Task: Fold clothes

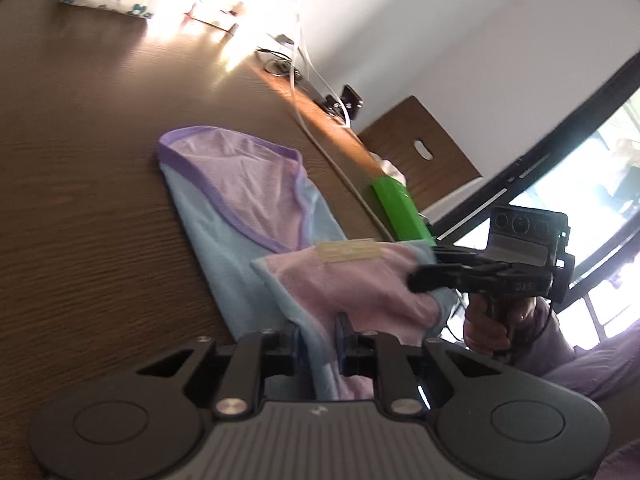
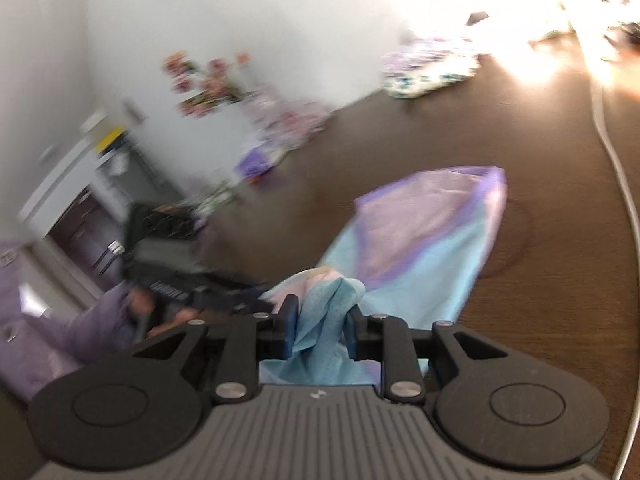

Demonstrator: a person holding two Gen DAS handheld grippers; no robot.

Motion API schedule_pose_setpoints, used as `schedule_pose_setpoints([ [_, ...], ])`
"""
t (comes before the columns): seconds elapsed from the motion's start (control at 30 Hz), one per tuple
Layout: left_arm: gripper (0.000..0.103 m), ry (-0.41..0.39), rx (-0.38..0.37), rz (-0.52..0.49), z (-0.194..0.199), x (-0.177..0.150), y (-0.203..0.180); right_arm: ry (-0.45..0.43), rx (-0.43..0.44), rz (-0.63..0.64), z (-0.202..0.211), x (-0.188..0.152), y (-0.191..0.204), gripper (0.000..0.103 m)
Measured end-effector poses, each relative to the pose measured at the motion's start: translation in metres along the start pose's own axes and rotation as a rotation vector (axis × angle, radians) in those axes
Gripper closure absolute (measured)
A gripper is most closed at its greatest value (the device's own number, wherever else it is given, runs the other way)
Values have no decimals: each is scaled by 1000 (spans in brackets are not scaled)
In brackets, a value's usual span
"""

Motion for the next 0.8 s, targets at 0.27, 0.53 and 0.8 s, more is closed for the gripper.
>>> schedule_pose_setpoints([
  [0.27,96,-99,22,23,1,-4,-3,-99,-58,-108,11,-4,-22,93],
  [0.53,95,-165,181,-47,14,-14,-7,-56,-209,-9,-14,11,-18,93],
  [0.8,75,-223,267,-76,25,-12,-5,-124,-448,194,1,9,4,78],
])
Point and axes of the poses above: each gripper's, at about its wrist camera, not at the fingertips, and z roughly against the way its jaws point, y to its left, x to its top, the point moved 6 cm from there along -z, roughly the way its jaws point, and after that the axes turned 7 degrees about x, right-handed, at the moved point
